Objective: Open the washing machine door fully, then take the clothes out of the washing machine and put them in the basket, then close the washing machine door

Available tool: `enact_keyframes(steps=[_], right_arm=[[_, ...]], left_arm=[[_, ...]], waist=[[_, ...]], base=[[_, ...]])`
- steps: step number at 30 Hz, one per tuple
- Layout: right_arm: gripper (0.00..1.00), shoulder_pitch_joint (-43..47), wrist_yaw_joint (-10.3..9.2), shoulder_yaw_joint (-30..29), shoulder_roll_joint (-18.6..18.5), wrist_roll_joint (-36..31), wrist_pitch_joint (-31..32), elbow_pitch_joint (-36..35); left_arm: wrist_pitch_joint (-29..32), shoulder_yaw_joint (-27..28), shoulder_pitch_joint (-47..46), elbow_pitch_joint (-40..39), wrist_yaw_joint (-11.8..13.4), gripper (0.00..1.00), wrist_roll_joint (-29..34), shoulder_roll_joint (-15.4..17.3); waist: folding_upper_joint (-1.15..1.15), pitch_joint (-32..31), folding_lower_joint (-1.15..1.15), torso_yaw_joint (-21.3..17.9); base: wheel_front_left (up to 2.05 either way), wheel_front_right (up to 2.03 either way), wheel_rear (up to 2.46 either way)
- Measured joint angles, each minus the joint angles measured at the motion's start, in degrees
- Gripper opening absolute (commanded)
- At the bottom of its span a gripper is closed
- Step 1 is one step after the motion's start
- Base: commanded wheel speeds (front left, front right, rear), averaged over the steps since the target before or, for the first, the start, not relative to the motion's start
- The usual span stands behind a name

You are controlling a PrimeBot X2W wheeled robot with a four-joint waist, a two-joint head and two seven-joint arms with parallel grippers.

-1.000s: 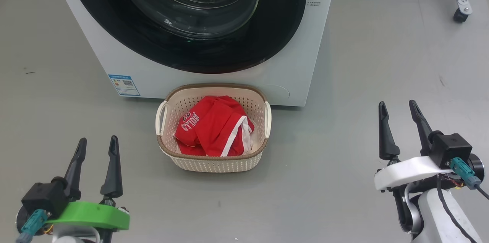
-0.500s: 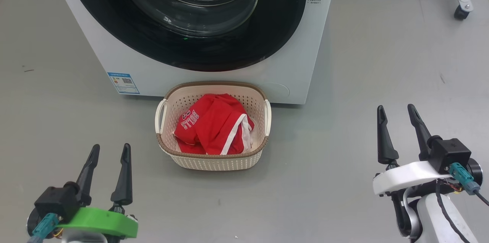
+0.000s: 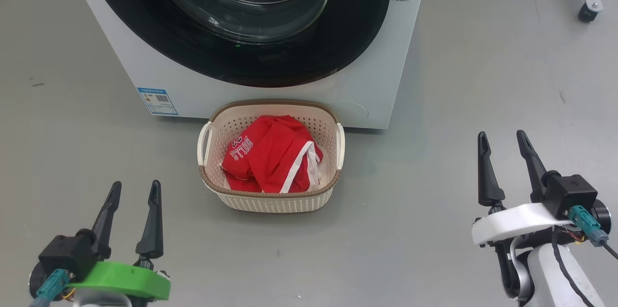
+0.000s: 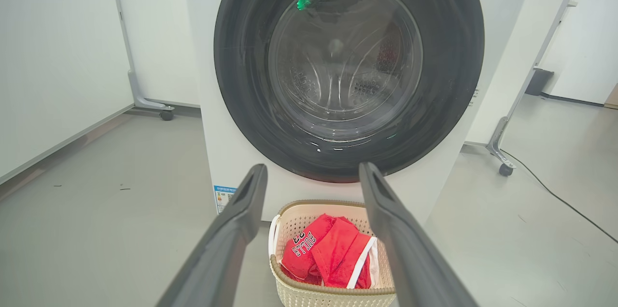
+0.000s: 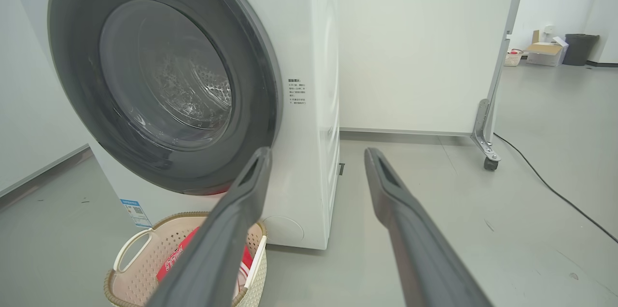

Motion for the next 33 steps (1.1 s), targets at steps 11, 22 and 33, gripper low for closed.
enact_keyframes(steps=[11, 22, 33], right_arm=[[1.0, 0.01, 0.03, -0.08, 0.41, -0.52, 0.0, -0.35], [1.0, 0.05, 0.09, -0.22, 0.74, -0.58, 0.0, -0.69], [0.0, 0.83, 0.09, -0.12, 1.7, -0.55, 0.02, 1.2]], left_arm=[[0.0, -0.01, 0.0, 0.0, 0.0, 1.0, -0.49, 0.12], [0.0, -0.31, 0.01, 0.0, 0.0, 1.0, -0.64, 0.38], [0.03, -0.58, 0.47, 1.87, 0.0, 0.0, -0.63, -0.4]], waist=[[0.0, -0.05, 0.0, 0.18], [0.0, 0.53, 0.0, 0.25], [0.0, 1.07, 0.0, 0.42]], base=[[0.0, 0.0, 0.0], [0.0, 0.0, 0.0], [0.0, 0.0, 0.0]])
